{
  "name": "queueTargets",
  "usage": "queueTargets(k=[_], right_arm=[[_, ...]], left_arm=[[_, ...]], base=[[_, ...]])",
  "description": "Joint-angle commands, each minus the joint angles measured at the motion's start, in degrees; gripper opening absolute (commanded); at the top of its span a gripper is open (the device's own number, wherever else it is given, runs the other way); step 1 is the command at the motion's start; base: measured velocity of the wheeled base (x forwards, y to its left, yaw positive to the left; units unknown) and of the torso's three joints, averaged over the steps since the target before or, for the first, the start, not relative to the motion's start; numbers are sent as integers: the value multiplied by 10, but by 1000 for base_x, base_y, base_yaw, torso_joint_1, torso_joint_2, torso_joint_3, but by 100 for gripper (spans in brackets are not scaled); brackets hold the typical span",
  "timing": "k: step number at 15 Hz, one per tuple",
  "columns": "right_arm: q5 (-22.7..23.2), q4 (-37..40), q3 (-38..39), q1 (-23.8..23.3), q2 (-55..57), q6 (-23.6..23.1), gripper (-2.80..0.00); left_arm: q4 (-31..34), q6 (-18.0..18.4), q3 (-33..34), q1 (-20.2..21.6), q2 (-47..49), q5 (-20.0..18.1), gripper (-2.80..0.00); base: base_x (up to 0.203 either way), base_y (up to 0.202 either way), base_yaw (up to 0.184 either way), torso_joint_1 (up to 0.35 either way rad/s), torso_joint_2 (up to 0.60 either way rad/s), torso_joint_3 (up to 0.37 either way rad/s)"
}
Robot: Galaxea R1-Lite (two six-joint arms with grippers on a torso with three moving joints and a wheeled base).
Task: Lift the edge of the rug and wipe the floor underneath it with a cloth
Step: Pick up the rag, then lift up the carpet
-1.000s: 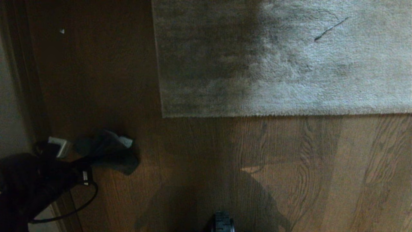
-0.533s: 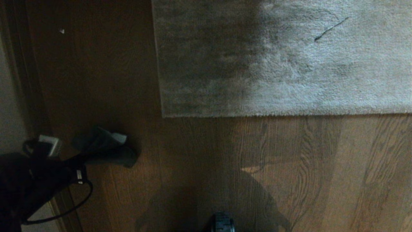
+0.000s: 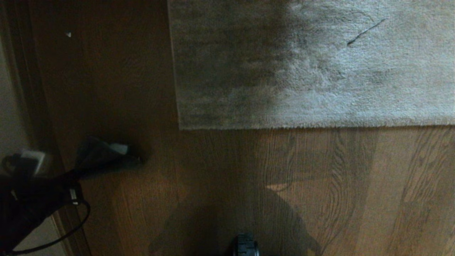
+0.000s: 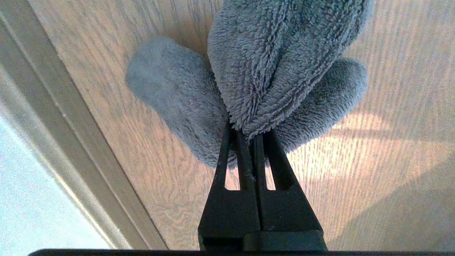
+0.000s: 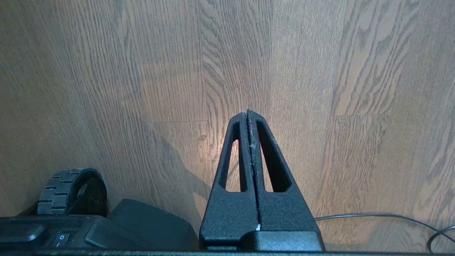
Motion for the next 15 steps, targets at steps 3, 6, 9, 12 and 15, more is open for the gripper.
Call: queueTargets(k=[3, 6, 9, 12, 15], right_arm=[[-1, 0, 0, 0, 0, 0, -280], [-1, 0, 0, 0, 0, 0, -280], [0, 0, 0, 0, 0, 0, -280], [0, 0, 0, 0, 0, 0, -280], [-1, 0, 0, 0, 0, 0, -280]], left_arm=[[-28, -1, 42, -7, -45, -2, -280], [-28, -16, 50, -46, -80, -21, -280], [-28, -19, 50, -86, -115, -19, -280], [-8, -20, 50, -118, -170, -17, -280], [76, -19, 50, -145, -249, -16, -280]], base=[[0, 0, 0, 0, 0, 0], [0, 0, 0, 0, 0, 0], [0, 0, 0, 0, 0, 0], [0, 0, 0, 0, 0, 0], [0, 0, 0, 0, 0, 0]])
